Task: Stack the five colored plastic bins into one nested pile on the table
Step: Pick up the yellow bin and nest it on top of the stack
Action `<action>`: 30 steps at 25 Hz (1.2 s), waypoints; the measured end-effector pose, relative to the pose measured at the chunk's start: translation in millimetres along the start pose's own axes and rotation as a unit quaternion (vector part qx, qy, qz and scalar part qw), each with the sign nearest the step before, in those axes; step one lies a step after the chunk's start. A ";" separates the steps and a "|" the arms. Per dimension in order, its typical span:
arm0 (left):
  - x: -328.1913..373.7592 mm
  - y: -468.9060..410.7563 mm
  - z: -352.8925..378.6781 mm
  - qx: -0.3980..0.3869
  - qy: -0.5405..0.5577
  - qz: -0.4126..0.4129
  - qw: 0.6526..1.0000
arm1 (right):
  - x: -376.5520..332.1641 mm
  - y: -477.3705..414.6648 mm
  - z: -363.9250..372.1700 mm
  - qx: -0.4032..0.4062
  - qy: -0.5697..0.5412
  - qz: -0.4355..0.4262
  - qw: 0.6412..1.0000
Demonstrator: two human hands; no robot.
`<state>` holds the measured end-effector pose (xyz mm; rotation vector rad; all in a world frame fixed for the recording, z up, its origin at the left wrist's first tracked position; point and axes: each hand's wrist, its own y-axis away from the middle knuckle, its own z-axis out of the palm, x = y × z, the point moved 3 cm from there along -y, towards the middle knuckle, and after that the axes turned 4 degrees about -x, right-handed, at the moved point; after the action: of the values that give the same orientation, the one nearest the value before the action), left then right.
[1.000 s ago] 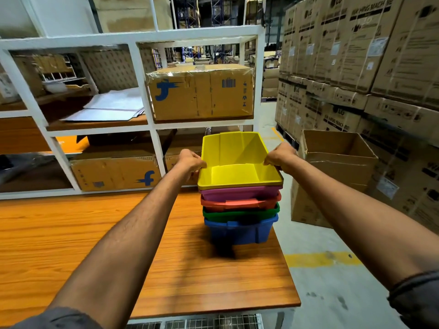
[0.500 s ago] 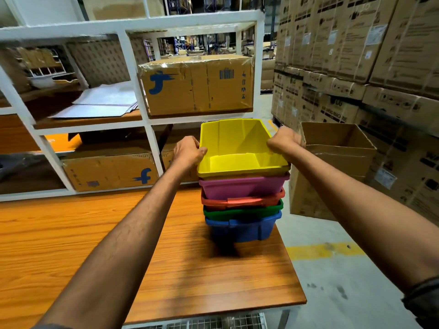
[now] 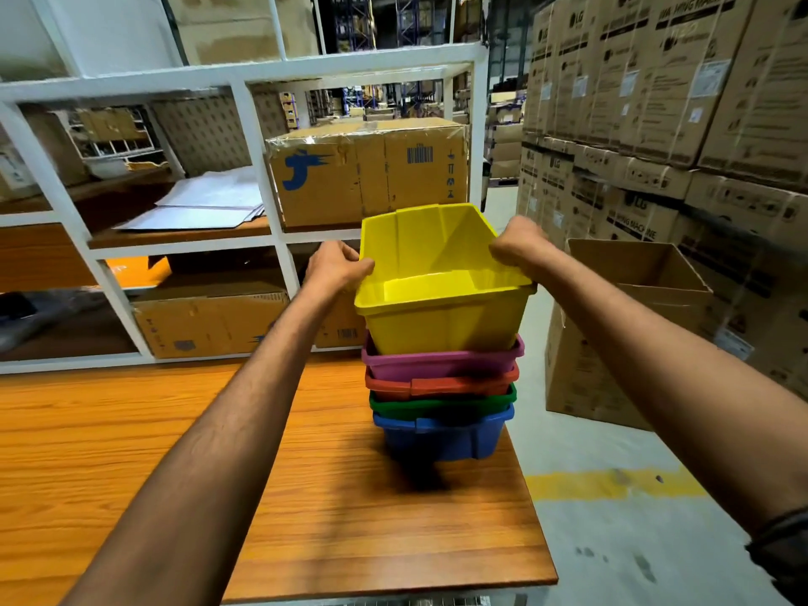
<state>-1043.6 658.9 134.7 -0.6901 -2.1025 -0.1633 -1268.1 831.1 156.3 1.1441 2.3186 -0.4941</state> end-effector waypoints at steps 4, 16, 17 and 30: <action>33.6 7.9 -36.0 0.083 -0.018 0.094 0.992 | -33.5 -0.8 -49.1 0.047 -0.108 -0.076 0.990; 181.7 34.5 -77.1 0.232 -0.269 0.466 0.810 | -103.7 63.5 -106.0 0.160 -0.092 -0.390 0.902; 184.6 36.3 -77.4 0.246 -0.304 0.472 0.790 | -106.3 67.0 -104.1 0.171 -0.072 -0.414 0.891; 145.6 13.9 -107.1 0.309 -0.278 0.327 0.849 | -114.0 92.4 -110.8 0.479 0.042 -0.377 0.792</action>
<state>-1024.6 692.2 311.9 -1.0749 -2.1055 1.1673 -1164.9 871.1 303.1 0.4722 2.5544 -2.1229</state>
